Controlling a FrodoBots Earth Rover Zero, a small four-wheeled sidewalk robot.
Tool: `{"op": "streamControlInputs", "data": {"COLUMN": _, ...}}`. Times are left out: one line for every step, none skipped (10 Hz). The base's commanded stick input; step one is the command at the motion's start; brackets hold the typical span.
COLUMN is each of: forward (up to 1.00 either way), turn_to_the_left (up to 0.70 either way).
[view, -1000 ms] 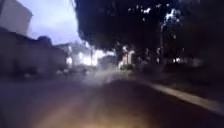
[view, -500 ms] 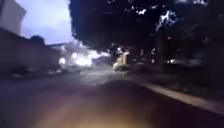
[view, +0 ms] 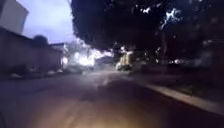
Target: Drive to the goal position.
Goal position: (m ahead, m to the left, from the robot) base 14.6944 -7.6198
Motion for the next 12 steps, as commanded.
{"op": "streamControlInputs", "data": {"forward": 0.7, "turn_to_the_left": 0.0}}
{"op": "streamControlInputs", "data": {"forward": 0.7, "turn_to_the_left": 0.0}}
{"op": "streamControlInputs", "data": {"forward": 0.7, "turn_to_the_left": -0.05}}
{"op": "streamControlInputs", "data": {"forward": 0.7, "turn_to_the_left": -0.2}}
{"op": "streamControlInputs", "data": {"forward": 0.7, "turn_to_the_left": -0.29}}
{"op": "streamControlInputs", "data": {"forward": 0.7, "turn_to_the_left": -0.35}}
{"op": "streamControlInputs", "data": {"forward": 0.7, "turn_to_the_left": -0.35}}
{"op": "streamControlInputs", "data": {"forward": 0.7, "turn_to_the_left": -0.35}}
{"op": "streamControlInputs", "data": {"forward": 0.7, "turn_to_the_left": -0.35}}
{"op": "streamControlInputs", "data": {"forward": 0.7, "turn_to_the_left": -0.35}}
{"op": "streamControlInputs", "data": {"forward": 0.7, "turn_to_the_left": -0.35}}
{"op": "streamControlInputs", "data": {"forward": 0.7, "turn_to_the_left": -0.35}}
